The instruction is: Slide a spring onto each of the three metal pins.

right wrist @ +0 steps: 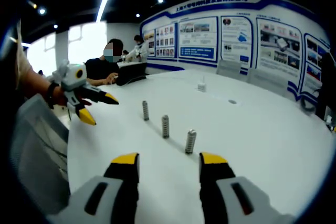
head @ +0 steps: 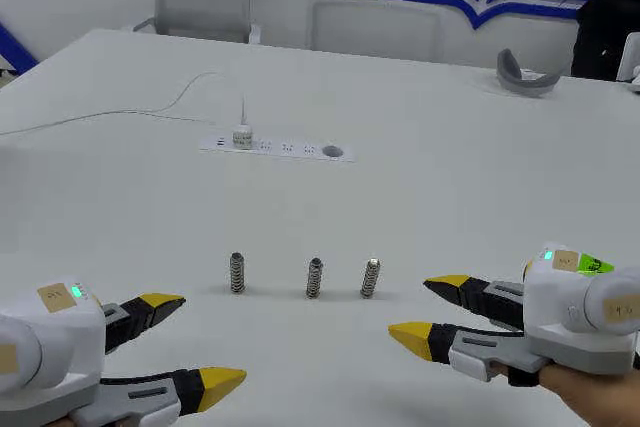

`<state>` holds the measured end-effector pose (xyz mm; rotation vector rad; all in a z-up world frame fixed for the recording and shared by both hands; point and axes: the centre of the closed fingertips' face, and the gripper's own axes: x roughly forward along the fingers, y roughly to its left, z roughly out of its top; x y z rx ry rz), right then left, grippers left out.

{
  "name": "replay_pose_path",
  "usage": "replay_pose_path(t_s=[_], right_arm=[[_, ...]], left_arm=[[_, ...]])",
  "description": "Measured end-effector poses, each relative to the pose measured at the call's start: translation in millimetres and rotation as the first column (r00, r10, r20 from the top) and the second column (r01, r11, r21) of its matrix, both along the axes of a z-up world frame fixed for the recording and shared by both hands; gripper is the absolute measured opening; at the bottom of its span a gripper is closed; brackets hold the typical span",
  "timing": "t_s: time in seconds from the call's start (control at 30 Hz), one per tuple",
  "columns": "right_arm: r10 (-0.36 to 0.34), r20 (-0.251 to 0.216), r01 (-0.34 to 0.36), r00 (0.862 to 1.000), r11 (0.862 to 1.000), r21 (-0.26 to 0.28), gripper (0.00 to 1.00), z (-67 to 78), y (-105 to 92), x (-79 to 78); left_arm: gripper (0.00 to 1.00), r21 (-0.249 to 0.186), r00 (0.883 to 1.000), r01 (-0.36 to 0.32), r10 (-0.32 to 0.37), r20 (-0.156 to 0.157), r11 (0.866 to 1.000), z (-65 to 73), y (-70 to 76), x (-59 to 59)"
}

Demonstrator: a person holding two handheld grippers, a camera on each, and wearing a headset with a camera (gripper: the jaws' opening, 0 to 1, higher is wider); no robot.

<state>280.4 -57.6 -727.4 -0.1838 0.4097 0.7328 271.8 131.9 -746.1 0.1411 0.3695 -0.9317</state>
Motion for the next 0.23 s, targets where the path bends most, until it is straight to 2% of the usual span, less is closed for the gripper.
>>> replay_pose_path(t_s=[0.23], right_arm=[[-0.004,0.000,0.004,1.000,1.000,0.000,0.47,0.5,-0.3,0.1]], left_arm=[[0.67,-0.002,1.000,0.004,-0.004,0.001,1.000,0.6,-1.3,-0.3]])
